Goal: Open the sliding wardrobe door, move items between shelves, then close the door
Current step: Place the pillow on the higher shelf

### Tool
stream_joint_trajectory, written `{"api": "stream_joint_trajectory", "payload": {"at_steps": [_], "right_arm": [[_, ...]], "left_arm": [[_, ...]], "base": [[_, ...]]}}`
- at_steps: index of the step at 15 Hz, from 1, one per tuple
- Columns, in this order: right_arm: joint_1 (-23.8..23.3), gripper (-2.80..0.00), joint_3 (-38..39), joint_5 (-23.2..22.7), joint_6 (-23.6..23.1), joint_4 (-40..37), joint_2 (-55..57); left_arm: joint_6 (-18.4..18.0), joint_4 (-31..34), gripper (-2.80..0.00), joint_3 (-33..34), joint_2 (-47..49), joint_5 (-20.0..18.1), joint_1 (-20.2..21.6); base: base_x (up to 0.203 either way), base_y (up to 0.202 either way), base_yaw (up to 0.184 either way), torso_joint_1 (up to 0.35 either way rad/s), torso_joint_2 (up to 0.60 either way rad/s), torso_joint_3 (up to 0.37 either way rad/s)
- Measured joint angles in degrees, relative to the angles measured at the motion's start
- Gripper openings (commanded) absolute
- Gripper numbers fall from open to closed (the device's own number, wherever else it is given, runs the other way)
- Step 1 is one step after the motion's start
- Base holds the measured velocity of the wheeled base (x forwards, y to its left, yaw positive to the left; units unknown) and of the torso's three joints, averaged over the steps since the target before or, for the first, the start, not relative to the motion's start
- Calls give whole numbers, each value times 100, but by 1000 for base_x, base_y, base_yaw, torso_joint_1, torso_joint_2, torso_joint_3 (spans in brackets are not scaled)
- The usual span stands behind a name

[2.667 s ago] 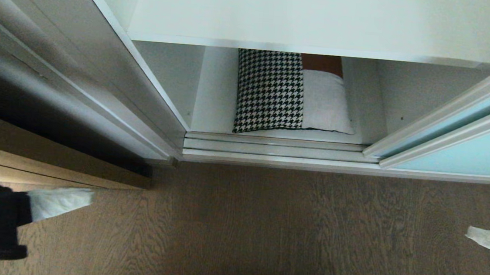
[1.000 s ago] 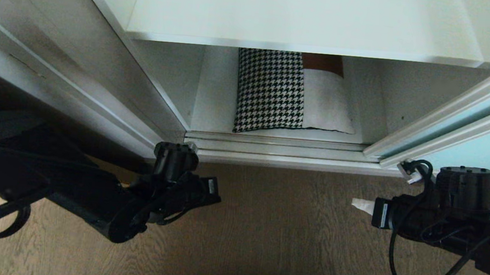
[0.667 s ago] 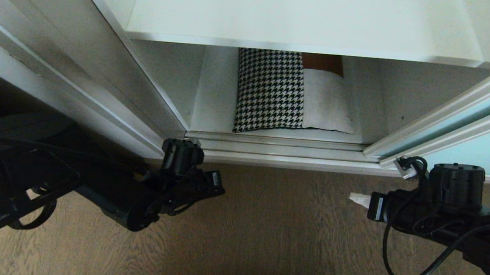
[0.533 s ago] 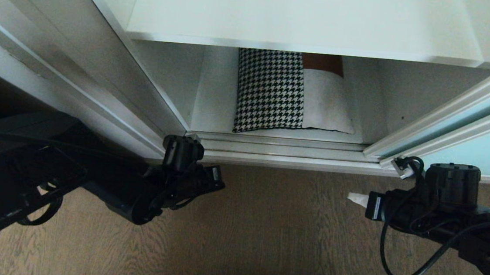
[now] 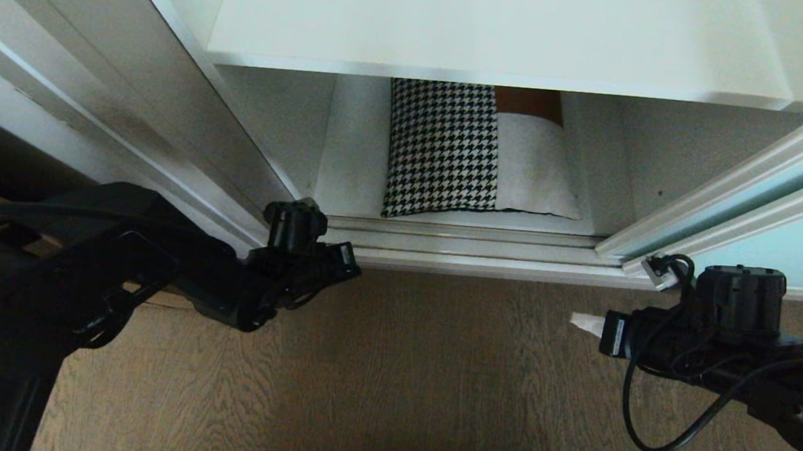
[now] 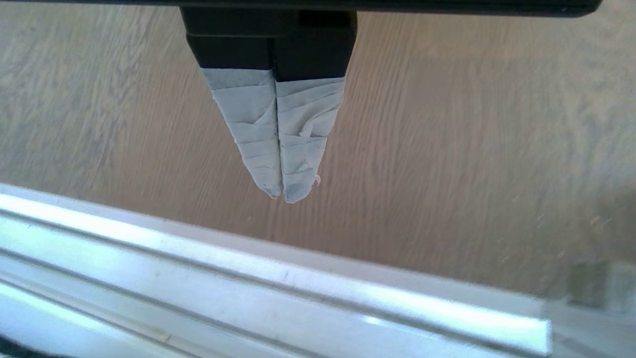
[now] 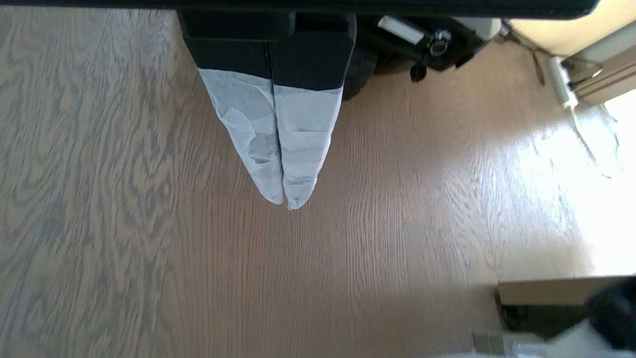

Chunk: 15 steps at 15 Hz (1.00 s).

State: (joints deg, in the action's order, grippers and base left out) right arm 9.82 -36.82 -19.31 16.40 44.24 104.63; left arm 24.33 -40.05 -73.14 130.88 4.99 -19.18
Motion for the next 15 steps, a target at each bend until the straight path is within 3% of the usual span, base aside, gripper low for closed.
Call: {"api": "stream_joint_trajectory", "payload": {"at_steps": [1,9,15], "right_arm": [[-6,-280,86,-9,-15,19,2],[-15,-280,875,-168,-21,1264,195],[-203,-280,945,-435,-22,1292,212]], "left_arm": [[-5,4,0,-141,96,-16,0],[-32,194,0,-1282,654,-113,-15],[-13,-9,0,-2027,929,-1173,-17]], "base": [[0,0,0,0,0,0],[0,0,0,0,0,0],[0,0,0,0,0,0]]}}
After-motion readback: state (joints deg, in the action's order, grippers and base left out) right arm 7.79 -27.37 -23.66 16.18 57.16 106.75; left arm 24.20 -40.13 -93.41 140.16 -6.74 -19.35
